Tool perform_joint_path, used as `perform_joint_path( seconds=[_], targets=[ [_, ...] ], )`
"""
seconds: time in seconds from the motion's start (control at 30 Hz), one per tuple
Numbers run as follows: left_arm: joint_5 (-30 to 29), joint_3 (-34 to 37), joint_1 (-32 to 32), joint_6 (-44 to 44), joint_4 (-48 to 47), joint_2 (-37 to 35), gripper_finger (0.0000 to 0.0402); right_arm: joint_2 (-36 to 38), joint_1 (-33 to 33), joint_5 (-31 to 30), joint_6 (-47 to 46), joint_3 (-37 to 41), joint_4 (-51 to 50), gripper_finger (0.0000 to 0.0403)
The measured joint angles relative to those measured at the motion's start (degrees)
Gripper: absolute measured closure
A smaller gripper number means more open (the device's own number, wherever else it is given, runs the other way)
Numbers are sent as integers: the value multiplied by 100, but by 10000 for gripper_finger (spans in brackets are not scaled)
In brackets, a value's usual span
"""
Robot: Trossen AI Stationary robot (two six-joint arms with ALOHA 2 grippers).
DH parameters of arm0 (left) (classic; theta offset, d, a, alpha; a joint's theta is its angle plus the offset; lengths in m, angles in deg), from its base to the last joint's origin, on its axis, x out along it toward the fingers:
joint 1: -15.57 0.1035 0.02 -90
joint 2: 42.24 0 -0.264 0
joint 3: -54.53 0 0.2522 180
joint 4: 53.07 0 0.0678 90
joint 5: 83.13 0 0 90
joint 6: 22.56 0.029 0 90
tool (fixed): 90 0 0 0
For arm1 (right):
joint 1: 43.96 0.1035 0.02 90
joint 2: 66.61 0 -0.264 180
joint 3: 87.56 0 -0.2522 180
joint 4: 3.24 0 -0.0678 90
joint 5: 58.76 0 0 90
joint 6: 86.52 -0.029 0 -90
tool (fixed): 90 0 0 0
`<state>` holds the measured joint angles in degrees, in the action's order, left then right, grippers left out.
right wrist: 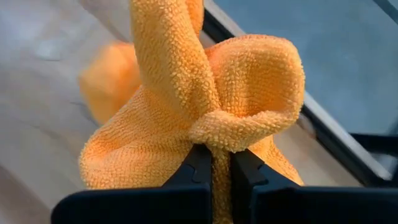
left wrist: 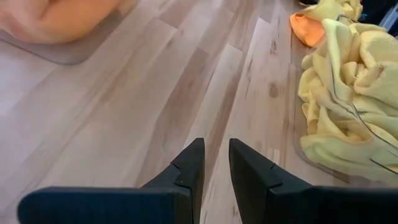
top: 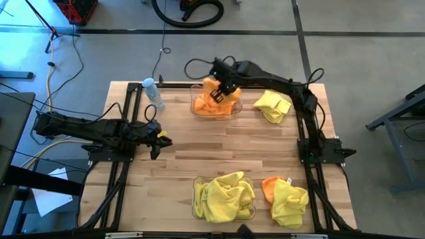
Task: Sort microfiber towel by color & place in baskets
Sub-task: Put the orange microfiber towel into the top transparent bin
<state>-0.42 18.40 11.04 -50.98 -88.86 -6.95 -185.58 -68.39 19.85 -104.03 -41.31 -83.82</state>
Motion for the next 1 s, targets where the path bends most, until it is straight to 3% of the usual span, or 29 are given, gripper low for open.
perform_joint_path(
  seconds=[0.2,0.4,0.63,0.8,1.0],
  targets=[
    [-453,0,-2,-1,11,0,342,6,-163,-193,724,215,-297,402],
    [-533,0,-2,4,9,0,342,12,-5,182,1466,933,741,402],
    [-533,0,0,-3,9,0,342,10,46,562,1488,1868,1782,396],
    [-533,0,2,-46,7,0,342,10,41,548,1396,2219,1928,348],
    [-533,0,2,-93,5,0,342,12,25,552,1045,2100,1578,264]
  ],
)
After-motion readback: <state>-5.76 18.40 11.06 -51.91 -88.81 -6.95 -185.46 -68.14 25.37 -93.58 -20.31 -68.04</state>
